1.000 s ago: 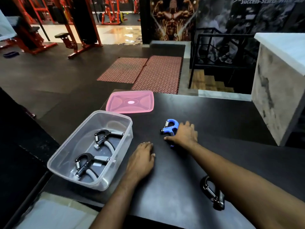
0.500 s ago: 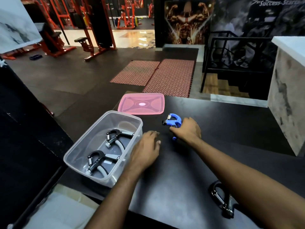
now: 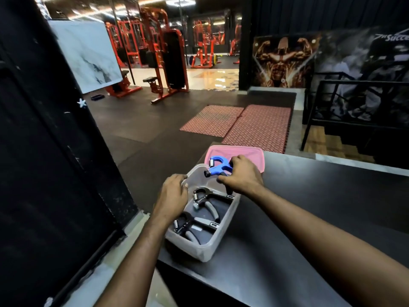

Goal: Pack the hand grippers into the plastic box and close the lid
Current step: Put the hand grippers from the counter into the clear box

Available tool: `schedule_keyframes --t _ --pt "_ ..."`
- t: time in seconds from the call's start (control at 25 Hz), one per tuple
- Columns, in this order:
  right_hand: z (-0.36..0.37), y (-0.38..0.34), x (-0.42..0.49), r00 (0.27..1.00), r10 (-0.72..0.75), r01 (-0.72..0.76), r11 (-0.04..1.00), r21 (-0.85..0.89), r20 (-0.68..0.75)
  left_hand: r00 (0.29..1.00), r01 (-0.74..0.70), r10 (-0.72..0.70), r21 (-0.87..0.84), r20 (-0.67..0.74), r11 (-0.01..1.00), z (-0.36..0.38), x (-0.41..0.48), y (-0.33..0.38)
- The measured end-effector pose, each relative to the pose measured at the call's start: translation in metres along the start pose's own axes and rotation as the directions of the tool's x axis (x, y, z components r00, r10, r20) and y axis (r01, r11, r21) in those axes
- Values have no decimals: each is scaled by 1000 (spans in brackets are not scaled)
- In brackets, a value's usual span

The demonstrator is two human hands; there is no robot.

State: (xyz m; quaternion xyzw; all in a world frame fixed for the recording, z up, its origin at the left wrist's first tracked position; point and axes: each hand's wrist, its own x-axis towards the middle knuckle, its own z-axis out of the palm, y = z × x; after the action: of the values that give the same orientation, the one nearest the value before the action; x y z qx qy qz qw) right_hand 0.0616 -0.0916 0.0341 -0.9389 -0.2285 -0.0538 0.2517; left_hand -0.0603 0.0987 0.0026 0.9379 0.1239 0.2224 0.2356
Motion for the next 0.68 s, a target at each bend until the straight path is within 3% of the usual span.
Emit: schedule_keyframes --t 0.16,0.4,0.68 --pt "26 -20 -1 992 -52 75 978 -196 119 995 53 -53 2 86 999 5 -11 -24" --pt "69 -41 -2 962 114 -16 932 -362 250 990 76 -67 -68 120 995 1 -13 -32" --pt "83 -43 2 943 193 -83 926 -368 273 988 102 -92 -74 123 992 0 -12 -33"
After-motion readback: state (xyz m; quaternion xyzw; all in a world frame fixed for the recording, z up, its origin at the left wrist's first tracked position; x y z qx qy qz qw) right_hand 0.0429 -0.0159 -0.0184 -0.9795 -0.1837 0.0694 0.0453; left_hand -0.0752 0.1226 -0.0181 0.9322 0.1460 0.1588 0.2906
